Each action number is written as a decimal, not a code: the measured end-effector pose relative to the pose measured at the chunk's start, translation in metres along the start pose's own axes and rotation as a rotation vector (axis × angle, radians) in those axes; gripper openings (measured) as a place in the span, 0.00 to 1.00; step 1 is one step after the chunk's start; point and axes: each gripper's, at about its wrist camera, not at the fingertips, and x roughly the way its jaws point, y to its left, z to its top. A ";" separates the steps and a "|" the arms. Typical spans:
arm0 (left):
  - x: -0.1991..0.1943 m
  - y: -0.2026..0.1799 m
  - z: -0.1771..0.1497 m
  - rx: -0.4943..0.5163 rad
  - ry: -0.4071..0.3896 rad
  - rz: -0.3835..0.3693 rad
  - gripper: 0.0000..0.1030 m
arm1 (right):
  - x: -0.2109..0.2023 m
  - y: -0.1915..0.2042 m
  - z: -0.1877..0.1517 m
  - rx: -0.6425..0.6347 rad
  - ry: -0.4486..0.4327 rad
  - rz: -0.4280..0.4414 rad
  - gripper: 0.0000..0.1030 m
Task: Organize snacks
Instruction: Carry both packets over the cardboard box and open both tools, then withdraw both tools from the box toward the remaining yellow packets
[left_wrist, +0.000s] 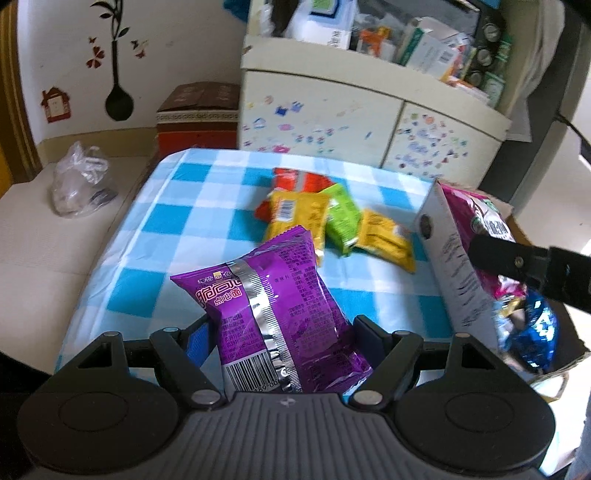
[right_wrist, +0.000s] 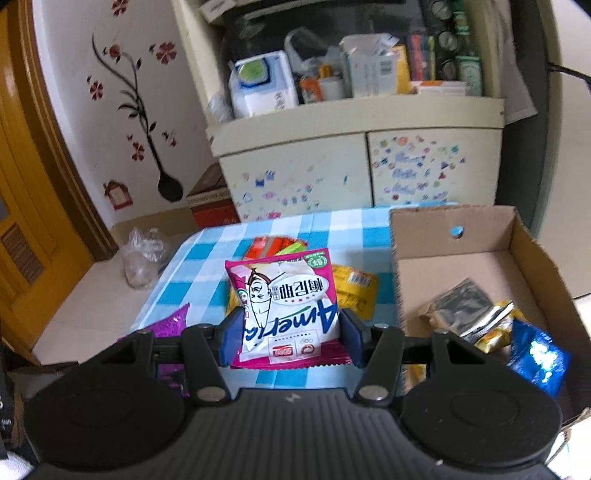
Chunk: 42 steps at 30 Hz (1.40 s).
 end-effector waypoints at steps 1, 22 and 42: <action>-0.002 -0.004 0.001 0.003 -0.004 -0.008 0.80 | -0.003 -0.004 0.002 0.010 -0.012 -0.008 0.54; 0.000 -0.126 0.034 0.104 -0.029 -0.249 0.80 | -0.068 -0.113 0.027 0.314 -0.199 -0.160 0.54; 0.025 -0.189 0.039 0.183 -0.012 -0.343 0.90 | -0.068 -0.153 0.021 0.564 -0.236 -0.201 0.74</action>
